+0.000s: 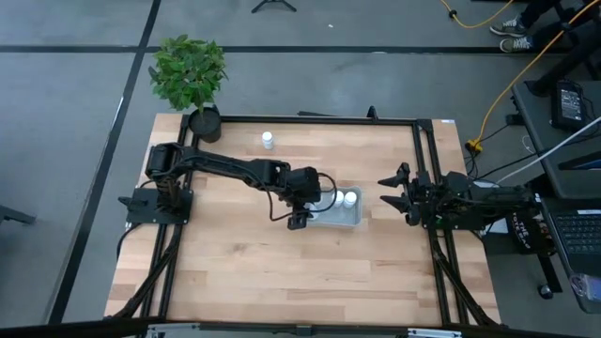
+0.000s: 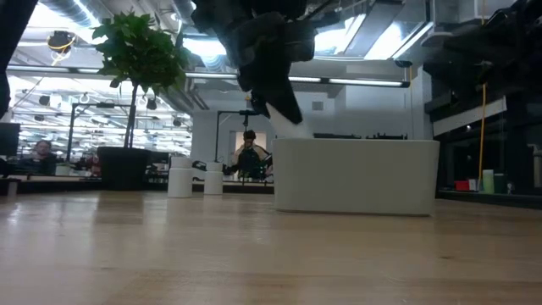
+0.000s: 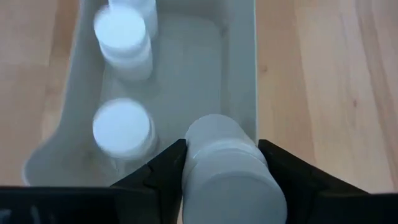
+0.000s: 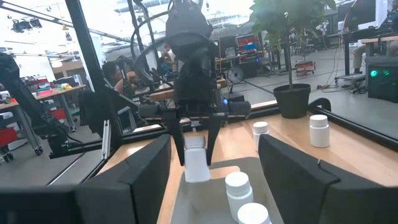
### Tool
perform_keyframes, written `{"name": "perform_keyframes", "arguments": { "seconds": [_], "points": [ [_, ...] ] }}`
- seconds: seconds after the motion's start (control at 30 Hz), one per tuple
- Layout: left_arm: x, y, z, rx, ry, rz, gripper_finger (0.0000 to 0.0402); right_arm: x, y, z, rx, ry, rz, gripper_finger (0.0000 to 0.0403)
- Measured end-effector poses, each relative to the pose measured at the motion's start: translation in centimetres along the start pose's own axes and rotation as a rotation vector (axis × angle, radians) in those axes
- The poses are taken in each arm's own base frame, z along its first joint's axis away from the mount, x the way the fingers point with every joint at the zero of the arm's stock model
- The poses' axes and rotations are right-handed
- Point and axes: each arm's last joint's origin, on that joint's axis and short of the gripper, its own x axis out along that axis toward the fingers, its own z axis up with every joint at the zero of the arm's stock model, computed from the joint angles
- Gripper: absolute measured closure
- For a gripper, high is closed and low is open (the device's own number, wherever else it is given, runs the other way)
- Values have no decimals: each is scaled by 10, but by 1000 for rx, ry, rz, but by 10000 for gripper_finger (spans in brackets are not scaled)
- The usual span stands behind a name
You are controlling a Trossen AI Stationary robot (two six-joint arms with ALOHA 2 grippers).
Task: Pick and place pill bottles into a basket
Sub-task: Put the bottom white large pill bottle into the bin
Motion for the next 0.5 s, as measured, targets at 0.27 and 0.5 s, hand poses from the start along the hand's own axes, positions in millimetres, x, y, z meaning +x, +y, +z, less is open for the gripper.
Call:
{"name": "perform_keyframes", "arguments": {
  "seconds": [0.27, 0.5],
  "points": [
    [3, 1, -7, 39, 67, 7, 231, 0, 0, 0, 0, 0, 0, 158],
    [2, 2, -9, 50, 90, 13, 231, 0, 0, 0, 0, 0, 0, 158]
  ]
}}
